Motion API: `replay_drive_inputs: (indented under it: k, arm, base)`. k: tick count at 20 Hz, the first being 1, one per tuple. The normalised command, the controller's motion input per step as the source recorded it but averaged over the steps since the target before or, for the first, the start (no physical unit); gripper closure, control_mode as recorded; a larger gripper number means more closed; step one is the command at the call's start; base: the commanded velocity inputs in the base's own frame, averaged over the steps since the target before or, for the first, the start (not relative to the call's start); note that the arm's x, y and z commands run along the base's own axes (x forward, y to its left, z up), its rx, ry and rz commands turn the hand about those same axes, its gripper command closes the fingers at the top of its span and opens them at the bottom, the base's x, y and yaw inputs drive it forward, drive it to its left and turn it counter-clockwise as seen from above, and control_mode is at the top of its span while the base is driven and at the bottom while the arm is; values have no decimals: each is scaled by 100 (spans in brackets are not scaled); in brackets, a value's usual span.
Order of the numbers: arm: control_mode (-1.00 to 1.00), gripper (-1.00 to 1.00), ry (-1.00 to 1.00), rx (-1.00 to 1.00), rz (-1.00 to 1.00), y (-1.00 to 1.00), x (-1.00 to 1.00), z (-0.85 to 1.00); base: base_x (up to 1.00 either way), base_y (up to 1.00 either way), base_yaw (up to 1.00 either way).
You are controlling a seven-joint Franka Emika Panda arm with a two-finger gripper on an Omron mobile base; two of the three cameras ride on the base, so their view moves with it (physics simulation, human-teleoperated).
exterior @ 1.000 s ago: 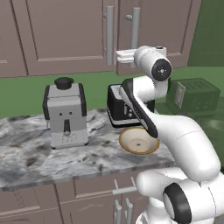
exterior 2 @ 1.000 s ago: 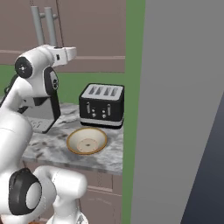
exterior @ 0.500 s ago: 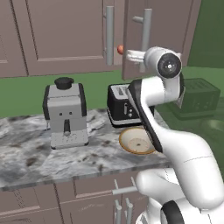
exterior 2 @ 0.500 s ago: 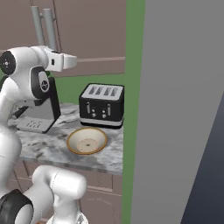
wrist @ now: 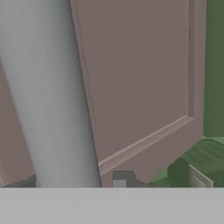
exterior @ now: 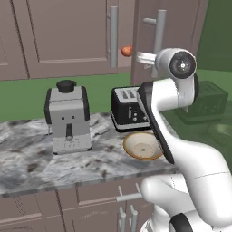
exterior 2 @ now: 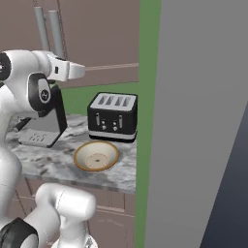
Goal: Open the cabinet. Pick the peach and orange from the cabinet and place them into the bowl. Then close the cabinet.
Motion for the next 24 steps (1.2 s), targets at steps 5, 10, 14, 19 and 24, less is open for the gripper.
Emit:
replay_drive_inputs:
  k: [5, 10, 14, 19, 24]
  arm:
    - [-100, 100, -5, 0, 1, -36, -2, 0]
    - [-100, 100, -15, 5, 9, -98, -25, 0]
    - [-100, 100, -12, 6, 8, -96, -26, 0]
    - [-100, -100, -1, 1, 1, -31, -5, 0]
    - [-100, -100, -5, 0, -3, 0, -72, 0]
  base:
    - [0, 0, 0]
    - [0, 0, 0]
    - [0, 0, 0]
    - [0, 0, 0]
    - [0, 0, 0]
